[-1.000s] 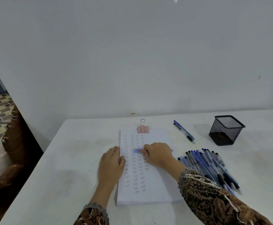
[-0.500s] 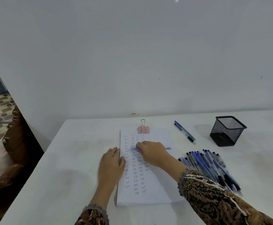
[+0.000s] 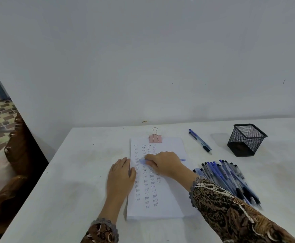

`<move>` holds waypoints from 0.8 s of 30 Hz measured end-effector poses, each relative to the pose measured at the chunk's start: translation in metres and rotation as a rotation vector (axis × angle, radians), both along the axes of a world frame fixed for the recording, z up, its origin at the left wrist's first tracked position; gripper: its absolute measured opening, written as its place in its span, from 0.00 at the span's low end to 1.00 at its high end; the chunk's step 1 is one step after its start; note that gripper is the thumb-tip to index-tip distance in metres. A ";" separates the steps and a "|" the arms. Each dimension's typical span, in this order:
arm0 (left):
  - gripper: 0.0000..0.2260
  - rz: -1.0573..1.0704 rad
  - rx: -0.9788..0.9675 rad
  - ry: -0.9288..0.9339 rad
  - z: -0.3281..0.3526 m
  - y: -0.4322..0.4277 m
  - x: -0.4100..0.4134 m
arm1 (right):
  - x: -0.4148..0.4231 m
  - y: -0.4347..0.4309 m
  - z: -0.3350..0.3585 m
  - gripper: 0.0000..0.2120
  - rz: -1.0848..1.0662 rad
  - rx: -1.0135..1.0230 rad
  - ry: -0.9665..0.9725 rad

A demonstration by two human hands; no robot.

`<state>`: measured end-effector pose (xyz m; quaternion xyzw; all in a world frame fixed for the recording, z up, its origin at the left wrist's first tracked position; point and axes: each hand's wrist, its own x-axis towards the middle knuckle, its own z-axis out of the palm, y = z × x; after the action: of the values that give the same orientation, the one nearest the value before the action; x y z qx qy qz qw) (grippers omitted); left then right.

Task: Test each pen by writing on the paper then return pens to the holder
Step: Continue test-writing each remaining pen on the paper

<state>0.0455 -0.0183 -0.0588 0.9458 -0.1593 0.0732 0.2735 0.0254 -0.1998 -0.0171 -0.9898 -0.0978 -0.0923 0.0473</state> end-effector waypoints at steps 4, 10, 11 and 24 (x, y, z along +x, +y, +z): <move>0.20 -0.004 -0.001 0.003 -0.002 0.000 0.001 | 0.002 0.004 0.011 0.22 -0.109 -0.032 0.172; 0.20 -0.008 -0.004 -0.010 -0.003 0.000 0.001 | 0.004 0.004 0.029 0.13 -0.098 -0.042 0.349; 0.20 -0.009 -0.005 -0.014 -0.002 0.000 0.001 | 0.005 0.003 0.031 0.12 -0.099 -0.054 0.369; 0.21 -0.004 -0.013 0.006 -0.001 0.001 0.000 | -0.023 -0.019 0.084 0.04 -0.320 0.771 -0.133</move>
<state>0.0459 -0.0177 -0.0601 0.9438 -0.1599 0.0709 0.2804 0.0021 -0.2193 0.0664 -0.8942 0.0958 -0.1922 0.3927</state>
